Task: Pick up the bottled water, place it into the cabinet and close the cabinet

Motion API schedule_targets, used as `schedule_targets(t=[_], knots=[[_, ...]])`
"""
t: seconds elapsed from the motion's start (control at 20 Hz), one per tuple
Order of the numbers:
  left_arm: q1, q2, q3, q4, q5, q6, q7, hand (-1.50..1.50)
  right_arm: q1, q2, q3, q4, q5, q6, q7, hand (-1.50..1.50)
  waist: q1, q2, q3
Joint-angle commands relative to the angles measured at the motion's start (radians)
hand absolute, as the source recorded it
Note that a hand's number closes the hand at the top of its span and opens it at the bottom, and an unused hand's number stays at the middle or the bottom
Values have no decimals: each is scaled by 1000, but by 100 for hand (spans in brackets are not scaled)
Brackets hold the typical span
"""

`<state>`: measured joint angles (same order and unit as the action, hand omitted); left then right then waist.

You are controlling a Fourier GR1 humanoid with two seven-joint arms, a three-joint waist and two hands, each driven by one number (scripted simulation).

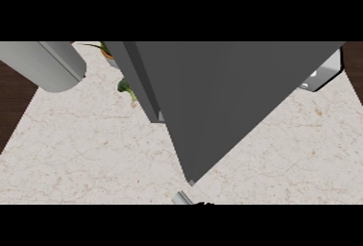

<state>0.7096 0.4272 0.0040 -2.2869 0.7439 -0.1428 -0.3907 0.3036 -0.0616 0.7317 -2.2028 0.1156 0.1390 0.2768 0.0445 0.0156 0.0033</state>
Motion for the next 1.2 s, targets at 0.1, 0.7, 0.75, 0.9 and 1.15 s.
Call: schedule_targets(t=[0.1,0.7,0.75,0.9,1.15], knots=[[86,18,135,41,113,-152,-49,-150,-229,59,87,42,-100,-144,86,150,2,-17,-5],[144,40,325,86,268,-314,4,-150,-778,61,-302,317,-466,-224,201,150,-16,-13,-3],[167,2,312,106,218,-362,-32,-150,-791,61,-333,397,-511,-221,132,150,-5,-12,-3],[153,10,345,99,276,-333,26,-150,-880,61,-394,457,-568,-230,140,150,-18,-13,-3],[183,-56,376,127,267,-427,21,-150,-902,37,-515,641,-606,-58,65,150,-22,-14,-3]])
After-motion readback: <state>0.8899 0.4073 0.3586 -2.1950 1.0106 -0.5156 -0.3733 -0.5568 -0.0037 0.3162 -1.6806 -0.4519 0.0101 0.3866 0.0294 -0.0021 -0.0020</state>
